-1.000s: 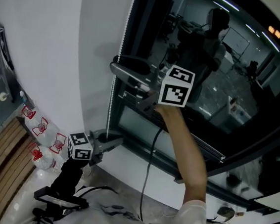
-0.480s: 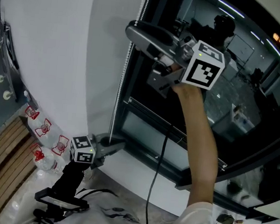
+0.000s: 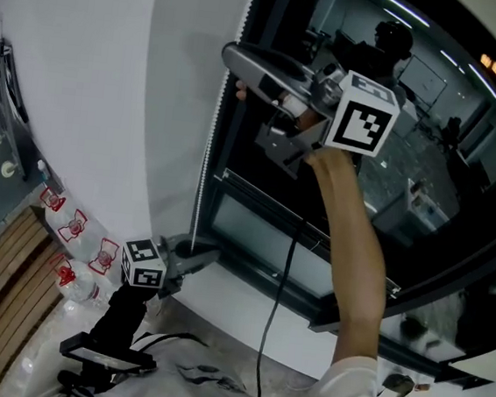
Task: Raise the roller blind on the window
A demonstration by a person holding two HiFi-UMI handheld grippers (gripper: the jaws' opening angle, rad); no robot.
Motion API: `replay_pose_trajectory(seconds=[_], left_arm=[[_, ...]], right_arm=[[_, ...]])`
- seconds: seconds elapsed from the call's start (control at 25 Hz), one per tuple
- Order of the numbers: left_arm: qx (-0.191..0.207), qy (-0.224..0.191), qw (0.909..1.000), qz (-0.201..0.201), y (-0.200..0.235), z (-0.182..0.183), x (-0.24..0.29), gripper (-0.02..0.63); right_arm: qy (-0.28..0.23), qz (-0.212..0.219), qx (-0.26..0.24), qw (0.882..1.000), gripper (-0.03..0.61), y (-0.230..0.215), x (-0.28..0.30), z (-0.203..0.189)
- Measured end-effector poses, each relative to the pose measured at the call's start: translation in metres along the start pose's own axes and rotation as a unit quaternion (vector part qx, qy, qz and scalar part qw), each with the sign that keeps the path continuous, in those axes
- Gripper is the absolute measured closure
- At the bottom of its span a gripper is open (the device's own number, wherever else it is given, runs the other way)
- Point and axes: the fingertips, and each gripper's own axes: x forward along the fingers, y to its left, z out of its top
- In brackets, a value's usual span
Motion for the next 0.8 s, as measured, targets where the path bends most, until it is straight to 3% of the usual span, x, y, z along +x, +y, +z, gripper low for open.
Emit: replay_pose_trajectory(seconds=[0.8], left_arm=[[0.004, 0.003, 1.0000, -0.005, 0.004, -0.002, 0.003, 0.615]], right_arm=[[0.065, -0.008, 0.069, 0.995, 0.574, 0.013, -0.016, -0.138]])
